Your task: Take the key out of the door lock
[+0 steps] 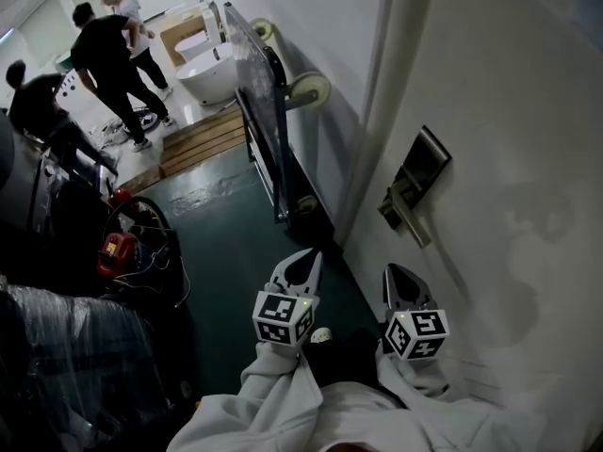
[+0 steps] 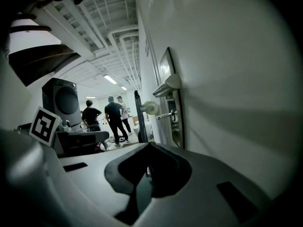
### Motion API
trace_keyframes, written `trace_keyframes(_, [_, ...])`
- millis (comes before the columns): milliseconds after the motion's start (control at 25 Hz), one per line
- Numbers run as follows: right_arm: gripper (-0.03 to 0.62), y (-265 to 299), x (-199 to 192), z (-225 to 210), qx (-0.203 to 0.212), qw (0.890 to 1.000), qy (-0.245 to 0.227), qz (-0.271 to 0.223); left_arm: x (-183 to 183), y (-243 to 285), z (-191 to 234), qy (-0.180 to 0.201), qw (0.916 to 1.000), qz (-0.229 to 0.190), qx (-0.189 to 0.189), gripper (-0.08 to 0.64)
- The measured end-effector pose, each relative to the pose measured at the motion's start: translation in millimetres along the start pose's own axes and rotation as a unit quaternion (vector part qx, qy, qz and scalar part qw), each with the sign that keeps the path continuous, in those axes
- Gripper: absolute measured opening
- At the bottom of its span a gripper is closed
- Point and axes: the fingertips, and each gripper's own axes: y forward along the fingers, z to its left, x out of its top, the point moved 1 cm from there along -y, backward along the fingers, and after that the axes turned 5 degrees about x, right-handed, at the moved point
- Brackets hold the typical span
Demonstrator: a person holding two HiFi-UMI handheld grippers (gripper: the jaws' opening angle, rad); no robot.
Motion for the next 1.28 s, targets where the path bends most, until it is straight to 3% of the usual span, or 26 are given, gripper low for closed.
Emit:
trace_keyframes(240, [0.052,-7.9,-1.7,-7.6,-0.015,1.0,0.004,0.001,-3.3,2.2,-11.3,0.003,0.9998,0.006,-0.018,0.017])
trace_keyframes(600, [0.052,-7.2,-3.3,0.0,0.0,1.0,-0.007,0.008,-2.2,7.6,-26.2,-0.002,0.9992,0.005,-0.04,0.017])
trace_keyframes(920, [0.052,-17.4,-8.6,-10.0,-0.006,1.0,-0.008,0.016,-4.9,27.5,-39.5,-0.049,0.9967,0.009,-0.064,0.017])
trace_keyframes(1120, [0.052,-21.0,-6.9,-13.7,-0.006,1.0,-0.011,0.019,-1.6,38.9,-46.2,-0.098,0.9925,0.005,-0.073,0.018])
trace_keyframes(1280, [0.052,-20.7,-5.0,-14.4,-0.003,1.0,-0.007,0.018,-0.2,44.2,-47.4,-0.106,0.9917,0.001,-0.073,0.017])
